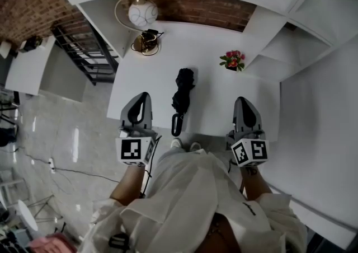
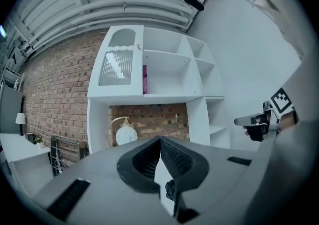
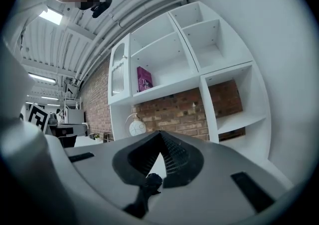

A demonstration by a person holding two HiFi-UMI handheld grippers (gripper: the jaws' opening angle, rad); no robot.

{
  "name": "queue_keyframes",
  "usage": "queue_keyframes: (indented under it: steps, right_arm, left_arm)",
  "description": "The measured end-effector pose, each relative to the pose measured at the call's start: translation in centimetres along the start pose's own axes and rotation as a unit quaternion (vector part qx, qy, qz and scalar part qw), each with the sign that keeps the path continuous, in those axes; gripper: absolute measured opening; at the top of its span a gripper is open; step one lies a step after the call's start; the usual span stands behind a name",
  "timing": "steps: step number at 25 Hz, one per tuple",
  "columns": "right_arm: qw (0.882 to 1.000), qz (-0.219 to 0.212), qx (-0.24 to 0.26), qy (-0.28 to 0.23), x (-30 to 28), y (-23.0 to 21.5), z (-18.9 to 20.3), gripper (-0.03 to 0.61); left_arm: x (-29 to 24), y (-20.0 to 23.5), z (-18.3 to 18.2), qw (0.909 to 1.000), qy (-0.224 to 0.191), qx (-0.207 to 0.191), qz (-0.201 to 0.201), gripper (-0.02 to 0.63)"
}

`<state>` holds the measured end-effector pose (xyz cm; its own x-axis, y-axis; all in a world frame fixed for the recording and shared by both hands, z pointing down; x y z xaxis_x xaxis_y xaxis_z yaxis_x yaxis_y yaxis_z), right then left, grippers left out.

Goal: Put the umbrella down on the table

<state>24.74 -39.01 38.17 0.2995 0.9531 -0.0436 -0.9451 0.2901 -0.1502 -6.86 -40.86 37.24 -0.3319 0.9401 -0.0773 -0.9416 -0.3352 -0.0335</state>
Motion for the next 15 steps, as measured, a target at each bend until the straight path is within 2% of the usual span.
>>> queue_keyframes:
  steps: [2,5,9,11,15]
  right_arm:
    - [1.000,0.008,0.001,-0.008,0.4,-0.4,-0.7,0.017]
    - [1.000,0.018,0.008,-0.023,0.9,-0.7,-1.7,0.017]
    - [0.999,0.029,0.018,-0.036,1.4,-1.3,-2.8,0.017]
    - [0.999,0.035,0.017,-0.038,1.7,-1.5,-3.0,0.017]
    - [0.998,0.043,0.017,-0.036,2.0,-1.8,-3.0,0.017]
  left_arm:
    - [0.6,0.7,-0.8,1.0000,-0.003,-0.003,-0.005,0.028]
    - [1.1,1.7,-2.0,0.9993,-0.033,0.006,-0.015,0.028]
    - [1.7,2.9,-2.3,0.9990,-0.034,0.002,-0.030,0.028]
    - [1.6,3.0,-2.8,0.9983,-0.051,-0.003,-0.025,0.028]
    - [1.6,2.7,-2.8,0.9987,-0.050,0.003,-0.014,0.028]
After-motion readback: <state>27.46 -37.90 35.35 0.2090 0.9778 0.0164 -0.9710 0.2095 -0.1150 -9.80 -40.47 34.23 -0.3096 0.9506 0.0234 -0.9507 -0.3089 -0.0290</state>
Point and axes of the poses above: the fingertips, and each gripper's own axes: x backward along the fingers, y to its left, z out of its underside, the point moved 6 cm from there along x, backward along the fingers, and after that the axes turned 1 degree about -z, right-handed, at the moved point
